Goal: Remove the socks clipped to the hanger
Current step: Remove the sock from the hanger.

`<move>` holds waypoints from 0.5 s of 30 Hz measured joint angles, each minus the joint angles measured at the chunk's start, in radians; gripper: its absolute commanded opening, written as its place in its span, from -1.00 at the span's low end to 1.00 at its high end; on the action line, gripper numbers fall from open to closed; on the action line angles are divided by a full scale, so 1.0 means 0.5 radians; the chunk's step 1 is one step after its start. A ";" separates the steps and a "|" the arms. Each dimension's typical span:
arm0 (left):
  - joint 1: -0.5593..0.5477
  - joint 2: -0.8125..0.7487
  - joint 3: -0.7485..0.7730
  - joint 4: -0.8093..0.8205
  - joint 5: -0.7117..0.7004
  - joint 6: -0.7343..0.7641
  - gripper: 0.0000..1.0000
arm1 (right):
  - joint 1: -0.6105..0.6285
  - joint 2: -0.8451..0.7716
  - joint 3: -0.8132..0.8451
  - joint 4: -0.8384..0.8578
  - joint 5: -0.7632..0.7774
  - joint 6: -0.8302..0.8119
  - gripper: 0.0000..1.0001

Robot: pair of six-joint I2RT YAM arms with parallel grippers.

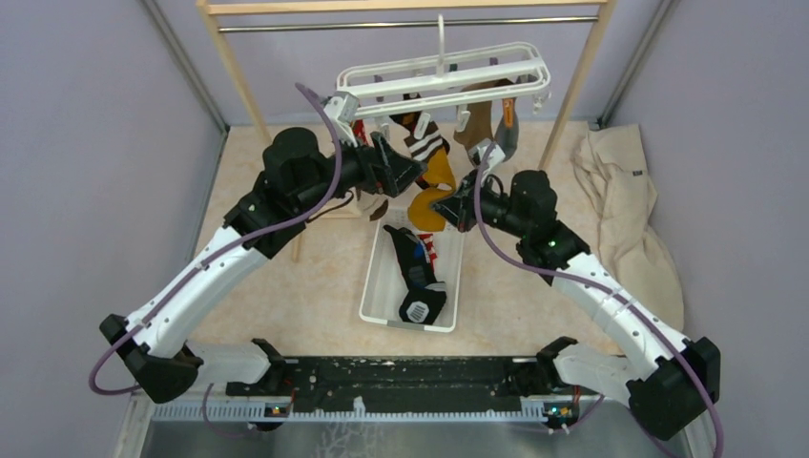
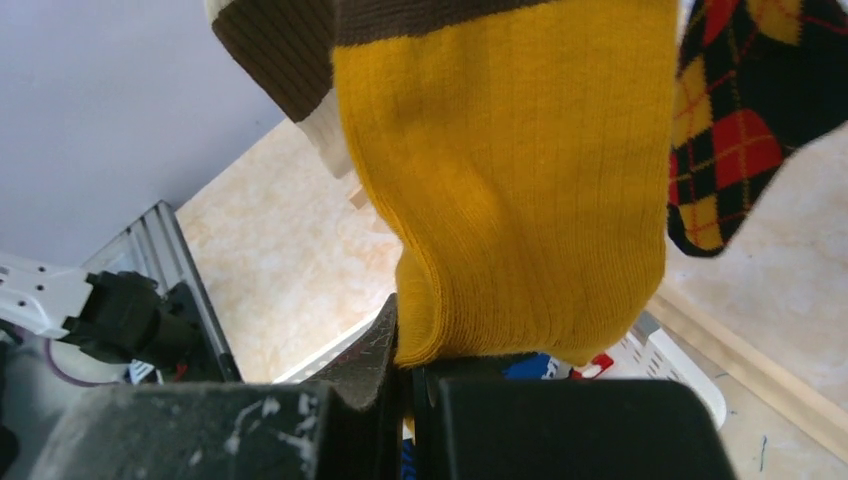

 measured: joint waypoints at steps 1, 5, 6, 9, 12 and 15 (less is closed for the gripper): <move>0.000 0.024 0.019 0.008 -0.008 0.011 0.98 | -0.031 -0.005 -0.002 0.000 -0.034 0.030 -1.00; 0.000 0.109 0.099 0.040 -0.069 0.077 0.98 | -0.183 -0.054 -0.041 0.017 -0.152 0.163 -1.00; 0.000 0.123 0.115 0.047 -0.085 0.095 0.98 | -0.225 -0.066 -0.051 0.016 -0.188 0.192 -1.00; 0.000 0.154 0.150 0.081 -0.119 0.136 0.98 | -0.331 -0.069 -0.057 0.016 -0.285 0.278 -1.00; 0.000 0.186 0.161 0.146 -0.140 0.174 0.98 | -0.394 -0.063 -0.058 0.021 -0.388 0.347 -1.00; 0.000 0.224 0.161 0.227 -0.143 0.212 0.98 | -0.435 -0.025 -0.058 0.042 -0.508 0.414 -1.00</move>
